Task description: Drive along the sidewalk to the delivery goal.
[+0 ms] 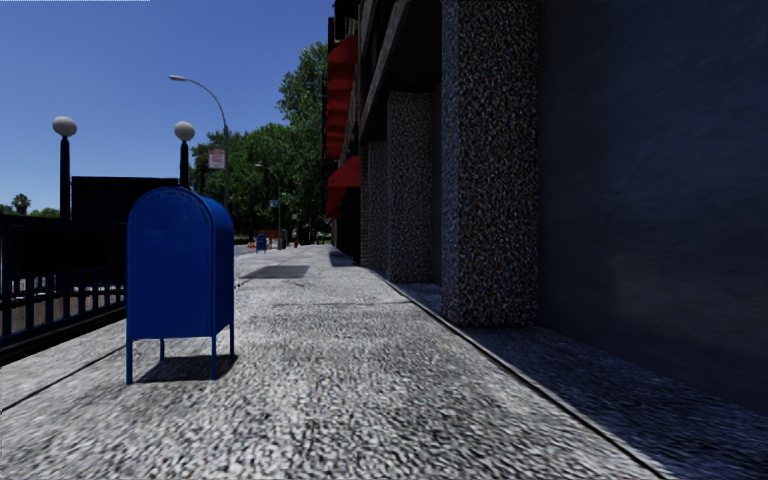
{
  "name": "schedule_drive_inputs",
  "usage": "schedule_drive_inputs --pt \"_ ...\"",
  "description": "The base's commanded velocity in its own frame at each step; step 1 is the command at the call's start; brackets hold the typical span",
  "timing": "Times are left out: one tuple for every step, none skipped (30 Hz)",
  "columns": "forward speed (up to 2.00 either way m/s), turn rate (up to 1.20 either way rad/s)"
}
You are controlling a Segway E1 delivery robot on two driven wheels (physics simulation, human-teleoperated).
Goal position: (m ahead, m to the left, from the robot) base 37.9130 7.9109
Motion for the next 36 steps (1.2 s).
schedule_drive_inputs --pt "2.00 0.00" --pt "2.00 0.00" --pt "2.00 0.00" --pt "2.00 0.00" --pt "2.00 0.00" --pt "2.00 0.00" --pt "2.00 0.00" --pt "2.00 0.00" --pt "2.00 0.00" --pt "2.00 0.00" --pt "2.00 0.00" --pt "2.00 0.04" --pt "2.00 0.11" --pt "2.00 0.14" --pt "2.00 0.14" --pt "2.00 0.16" --pt "2.00 0.19" --pt "2.00 0.19" --pt "2.00 0.23" --pt "2.00 0.27" --pt "2.00 0.28" --pt "2.00 0.28" --pt "2.00 0.28" --pt "2.00 0.30" --pt "2.00 0.31" --pt "2.00 0.31" --pt "2.00 0.31" --pt "2.00 0.32" --pt "2.00 0.32" --pt "2.00 0.32" --pt "2.00 0.32" --pt "2.00 0.32" --pt "2.00 0.32" --pt "2.00 0.32" --pt "2.00 0.32" --pt "2.00 0.32"
